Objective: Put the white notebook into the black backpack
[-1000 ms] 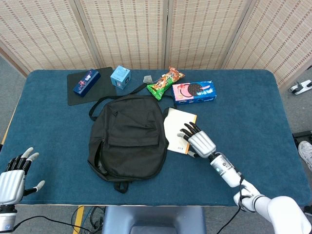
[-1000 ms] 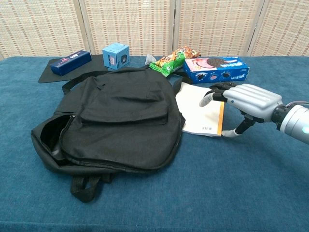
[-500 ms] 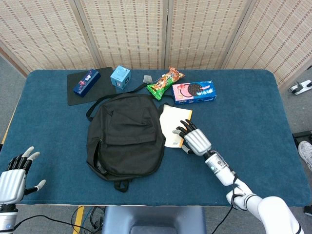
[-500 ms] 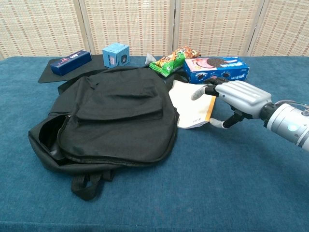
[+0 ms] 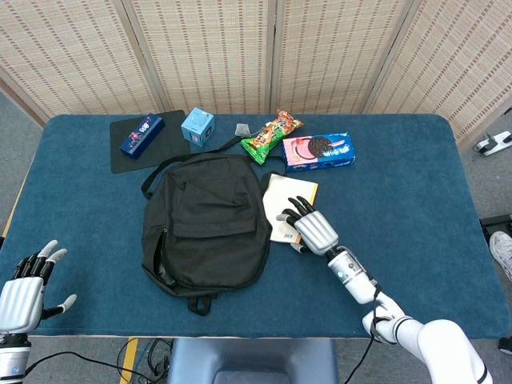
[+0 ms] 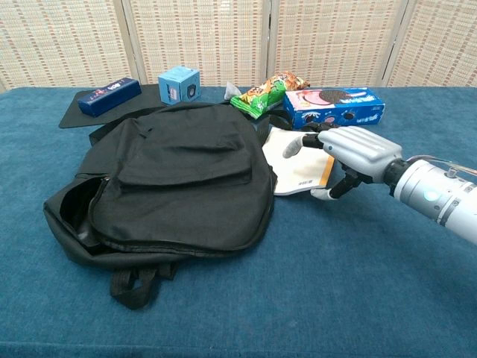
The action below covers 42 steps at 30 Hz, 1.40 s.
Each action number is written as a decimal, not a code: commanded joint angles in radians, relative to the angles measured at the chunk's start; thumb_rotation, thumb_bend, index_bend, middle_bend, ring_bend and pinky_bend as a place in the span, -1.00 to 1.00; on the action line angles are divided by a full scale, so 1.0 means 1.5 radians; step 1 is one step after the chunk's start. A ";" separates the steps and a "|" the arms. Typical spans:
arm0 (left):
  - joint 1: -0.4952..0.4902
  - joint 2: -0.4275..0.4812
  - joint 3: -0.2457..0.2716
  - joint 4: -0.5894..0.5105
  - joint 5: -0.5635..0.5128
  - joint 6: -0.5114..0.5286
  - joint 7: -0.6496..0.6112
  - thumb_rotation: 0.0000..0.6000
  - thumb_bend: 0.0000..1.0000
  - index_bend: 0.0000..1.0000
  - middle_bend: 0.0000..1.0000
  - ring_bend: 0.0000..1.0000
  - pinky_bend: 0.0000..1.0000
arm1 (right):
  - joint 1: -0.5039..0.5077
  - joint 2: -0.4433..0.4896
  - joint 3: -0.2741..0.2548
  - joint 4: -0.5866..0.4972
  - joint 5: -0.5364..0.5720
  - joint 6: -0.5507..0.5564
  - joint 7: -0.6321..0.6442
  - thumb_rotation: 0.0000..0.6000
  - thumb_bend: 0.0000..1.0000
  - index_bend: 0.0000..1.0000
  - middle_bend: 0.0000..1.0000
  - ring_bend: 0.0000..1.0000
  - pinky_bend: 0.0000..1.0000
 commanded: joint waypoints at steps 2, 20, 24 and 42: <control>0.002 -0.001 0.000 0.000 0.000 0.002 -0.002 1.00 -0.68 -0.56 -0.79 -0.74 -0.72 | -0.001 0.002 0.004 -0.001 0.007 -0.002 -0.001 1.00 -0.68 -0.26 -0.49 -0.93 -0.97; 0.001 -0.007 -0.002 0.010 0.000 0.004 -0.014 1.00 -0.68 -0.56 -0.79 -0.74 -0.72 | 0.009 0.000 0.022 0.019 0.032 -0.016 0.003 1.00 -0.55 0.19 -0.38 -0.89 -0.96; 0.001 -0.008 -0.002 0.013 0.001 0.006 -0.018 1.00 -0.68 -0.56 -0.79 -0.74 -0.72 | 0.012 0.006 0.022 0.020 0.031 -0.016 0.001 1.00 -0.43 0.22 -0.36 -0.88 -0.94; -0.030 0.018 -0.015 0.021 0.029 -0.010 -0.033 1.00 -0.68 -0.57 -0.79 -0.74 -0.72 | 0.000 0.109 -0.008 -0.033 -0.020 0.070 -0.082 1.00 -0.19 0.32 -0.27 -0.78 -0.88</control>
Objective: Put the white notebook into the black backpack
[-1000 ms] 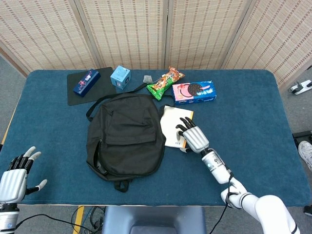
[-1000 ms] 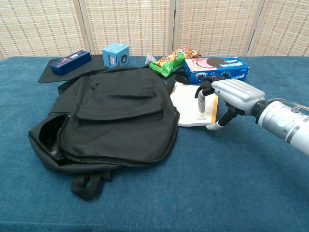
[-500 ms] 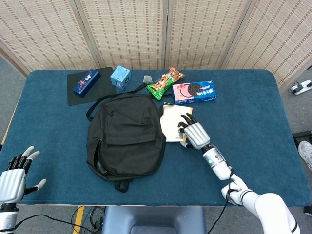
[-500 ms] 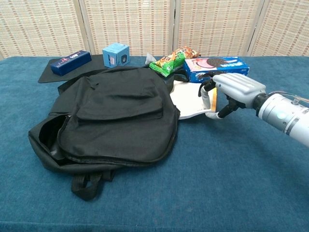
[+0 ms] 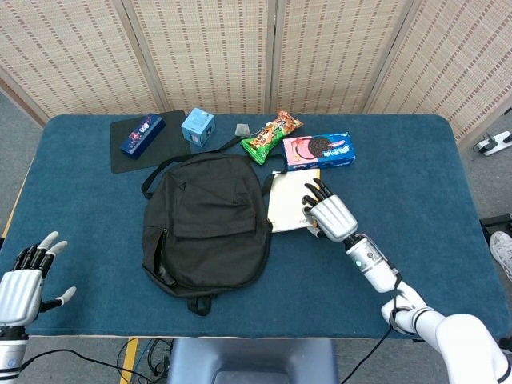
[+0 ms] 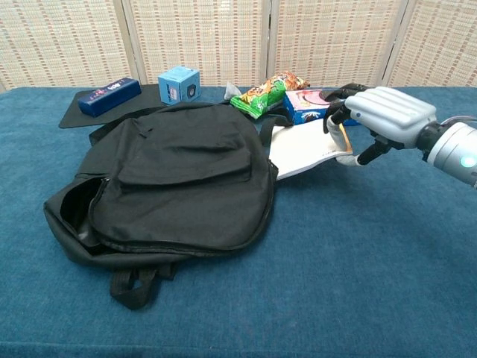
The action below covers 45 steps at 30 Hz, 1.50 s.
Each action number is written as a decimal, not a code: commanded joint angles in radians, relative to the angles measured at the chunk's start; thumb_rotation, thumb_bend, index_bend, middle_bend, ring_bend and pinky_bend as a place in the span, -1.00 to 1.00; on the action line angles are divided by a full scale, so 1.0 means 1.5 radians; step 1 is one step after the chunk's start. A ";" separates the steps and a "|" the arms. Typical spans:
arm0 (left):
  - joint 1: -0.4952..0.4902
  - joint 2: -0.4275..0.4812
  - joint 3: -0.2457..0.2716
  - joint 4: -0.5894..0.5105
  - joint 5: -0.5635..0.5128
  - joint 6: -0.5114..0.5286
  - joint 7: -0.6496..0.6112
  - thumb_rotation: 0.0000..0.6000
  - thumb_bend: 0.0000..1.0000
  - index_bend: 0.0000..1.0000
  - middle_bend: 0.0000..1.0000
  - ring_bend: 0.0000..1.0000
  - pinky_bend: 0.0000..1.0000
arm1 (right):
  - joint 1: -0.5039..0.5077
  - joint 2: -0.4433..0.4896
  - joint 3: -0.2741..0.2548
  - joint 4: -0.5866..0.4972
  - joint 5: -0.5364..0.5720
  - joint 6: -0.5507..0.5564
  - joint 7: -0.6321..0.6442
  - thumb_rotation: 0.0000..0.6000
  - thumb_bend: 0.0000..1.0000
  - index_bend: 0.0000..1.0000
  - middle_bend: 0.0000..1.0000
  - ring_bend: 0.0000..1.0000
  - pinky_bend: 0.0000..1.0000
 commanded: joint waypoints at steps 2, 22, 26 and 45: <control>-0.014 0.007 -0.005 -0.001 0.010 -0.009 0.000 1.00 -0.68 -0.57 -0.79 -0.74 -0.72 | -0.005 0.042 -0.005 -0.037 -0.012 0.020 -0.036 1.00 -0.16 0.32 -0.27 -0.77 -0.87; -0.168 0.056 -0.023 -0.012 0.113 -0.127 -0.076 1.00 -0.68 -0.55 -0.79 -0.73 -0.72 | -0.040 0.284 0.025 -0.295 -0.056 0.167 -0.192 1.00 -0.02 0.32 -0.21 -0.69 -0.82; -0.221 0.061 -0.020 -0.013 0.146 -0.174 -0.115 1.00 -0.68 -0.54 -0.79 -0.73 -0.72 | -0.048 0.331 0.036 -0.344 -0.055 0.178 -0.217 1.00 -0.02 0.32 -0.21 -0.69 -0.82; -0.396 -0.047 0.017 0.056 0.179 -0.369 -0.124 1.00 -0.68 -0.58 -0.79 -0.73 -0.72 | -0.086 0.407 0.065 -0.444 -0.045 0.199 -0.262 1.00 -0.02 0.32 -0.21 -0.69 -0.82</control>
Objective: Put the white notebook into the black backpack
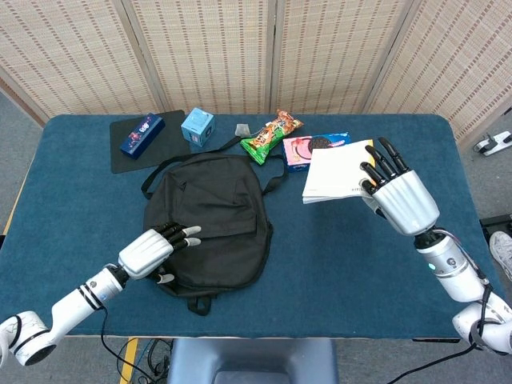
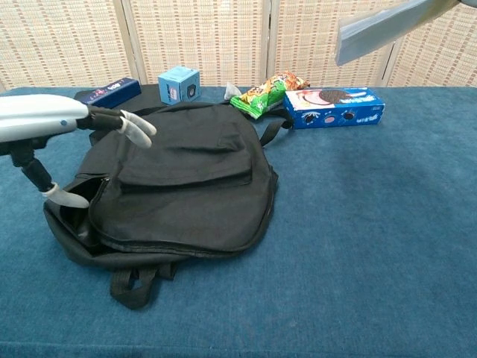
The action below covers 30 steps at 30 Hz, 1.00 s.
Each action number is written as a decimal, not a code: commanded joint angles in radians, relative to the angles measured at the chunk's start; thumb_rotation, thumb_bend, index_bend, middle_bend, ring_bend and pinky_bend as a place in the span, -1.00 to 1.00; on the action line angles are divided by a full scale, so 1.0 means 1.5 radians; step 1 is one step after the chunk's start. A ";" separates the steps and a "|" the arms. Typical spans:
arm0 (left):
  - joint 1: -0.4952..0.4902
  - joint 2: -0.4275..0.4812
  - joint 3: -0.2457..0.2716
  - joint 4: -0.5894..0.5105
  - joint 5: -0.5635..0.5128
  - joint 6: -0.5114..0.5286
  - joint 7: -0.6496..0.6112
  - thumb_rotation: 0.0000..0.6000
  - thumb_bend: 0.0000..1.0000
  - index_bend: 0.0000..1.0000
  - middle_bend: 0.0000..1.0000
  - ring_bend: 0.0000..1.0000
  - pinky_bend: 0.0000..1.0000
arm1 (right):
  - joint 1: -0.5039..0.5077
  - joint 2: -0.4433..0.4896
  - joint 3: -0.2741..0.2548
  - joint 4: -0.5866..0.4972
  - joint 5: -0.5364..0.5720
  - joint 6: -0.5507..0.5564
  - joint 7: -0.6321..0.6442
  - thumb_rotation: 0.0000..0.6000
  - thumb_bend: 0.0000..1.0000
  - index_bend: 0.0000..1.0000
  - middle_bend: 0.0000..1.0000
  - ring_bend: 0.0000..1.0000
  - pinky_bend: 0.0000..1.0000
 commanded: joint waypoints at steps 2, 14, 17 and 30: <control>-0.024 -0.034 0.005 0.015 -0.026 -0.042 0.035 1.00 -0.68 -0.61 -0.79 -0.73 -0.72 | -0.005 0.002 0.001 0.000 -0.001 0.001 0.002 1.00 -0.02 0.32 -0.21 -0.69 -0.82; -0.049 -0.076 0.014 0.006 -0.123 -0.132 0.133 1.00 -0.68 -0.79 -0.79 -0.73 -0.72 | -0.020 0.006 0.003 0.009 -0.007 0.008 0.020 1.00 -0.02 0.32 -0.21 -0.69 -0.82; -0.054 -0.089 0.012 0.013 -0.147 -0.144 0.136 1.00 -0.68 -0.80 -0.79 -0.73 -0.72 | -0.023 0.003 0.004 0.011 -0.008 0.010 0.023 1.00 -0.02 0.32 -0.21 -0.69 -0.82; -0.044 -0.175 -0.018 0.113 -0.192 -0.076 0.075 1.00 -0.68 -0.37 -0.77 -0.64 -0.65 | -0.034 -0.002 0.012 0.013 -0.007 0.018 0.024 1.00 -0.02 0.32 -0.21 -0.69 -0.82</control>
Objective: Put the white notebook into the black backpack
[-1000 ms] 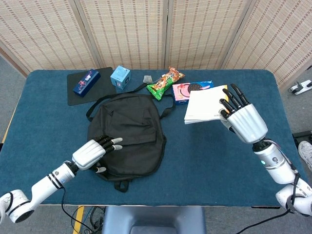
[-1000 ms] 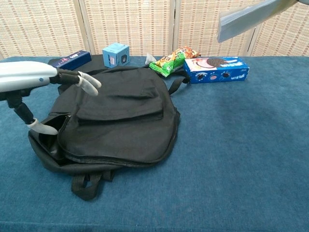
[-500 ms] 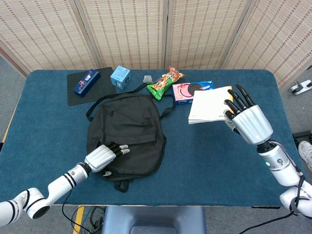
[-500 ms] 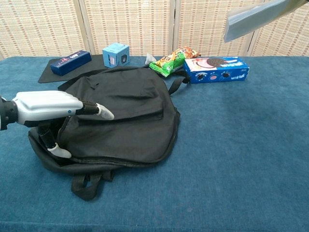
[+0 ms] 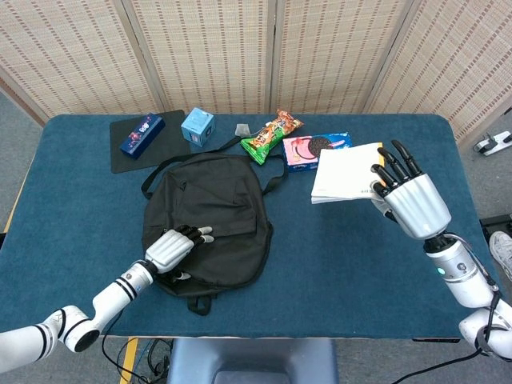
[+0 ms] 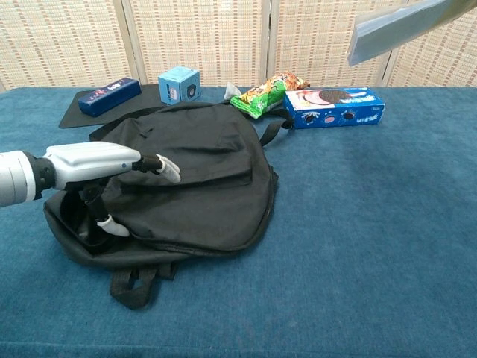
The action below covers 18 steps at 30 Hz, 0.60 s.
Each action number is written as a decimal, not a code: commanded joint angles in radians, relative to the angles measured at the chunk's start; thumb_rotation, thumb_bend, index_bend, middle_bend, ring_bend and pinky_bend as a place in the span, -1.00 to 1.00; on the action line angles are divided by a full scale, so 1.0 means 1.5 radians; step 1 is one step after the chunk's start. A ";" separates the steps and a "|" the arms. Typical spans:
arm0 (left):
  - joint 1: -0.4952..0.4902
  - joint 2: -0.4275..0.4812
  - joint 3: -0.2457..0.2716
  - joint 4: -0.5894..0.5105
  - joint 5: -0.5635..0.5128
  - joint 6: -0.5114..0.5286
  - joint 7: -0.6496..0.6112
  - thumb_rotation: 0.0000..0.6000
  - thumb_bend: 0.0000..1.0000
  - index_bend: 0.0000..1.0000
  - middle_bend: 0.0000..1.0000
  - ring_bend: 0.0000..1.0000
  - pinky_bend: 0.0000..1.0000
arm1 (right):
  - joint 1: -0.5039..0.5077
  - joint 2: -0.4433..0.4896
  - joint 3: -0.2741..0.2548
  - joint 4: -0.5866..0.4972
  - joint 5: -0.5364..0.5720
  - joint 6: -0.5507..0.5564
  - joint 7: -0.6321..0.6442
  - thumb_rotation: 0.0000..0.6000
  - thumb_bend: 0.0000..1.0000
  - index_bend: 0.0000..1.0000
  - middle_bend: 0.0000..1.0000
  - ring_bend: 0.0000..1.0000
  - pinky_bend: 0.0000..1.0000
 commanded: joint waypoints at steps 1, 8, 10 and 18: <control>0.009 -0.027 -0.009 0.034 0.004 0.042 -0.036 1.00 -0.67 -0.27 -0.75 -0.61 -0.64 | -0.001 -0.001 0.001 0.000 0.001 0.001 0.001 1.00 -0.02 0.32 -0.21 -0.69 -0.82; 0.019 -0.058 -0.011 0.079 0.016 0.095 -0.096 1.00 -0.37 0.26 -0.56 -0.46 -0.56 | -0.004 -0.004 0.008 0.001 0.003 0.006 0.005 1.00 -0.02 0.32 -0.21 -0.69 -0.82; 0.019 -0.059 -0.011 0.083 0.016 0.098 -0.103 1.00 -0.32 0.33 -0.52 -0.44 -0.56 | -0.005 -0.005 0.009 0.003 0.004 0.005 0.006 1.00 -0.02 0.32 -0.21 -0.69 -0.82; 0.021 -0.065 -0.017 0.090 0.010 0.121 -0.120 1.00 0.06 0.48 -0.39 -0.37 -0.53 | -0.007 -0.011 0.016 0.010 0.003 0.013 0.015 1.00 -0.02 0.32 -0.21 -0.69 -0.82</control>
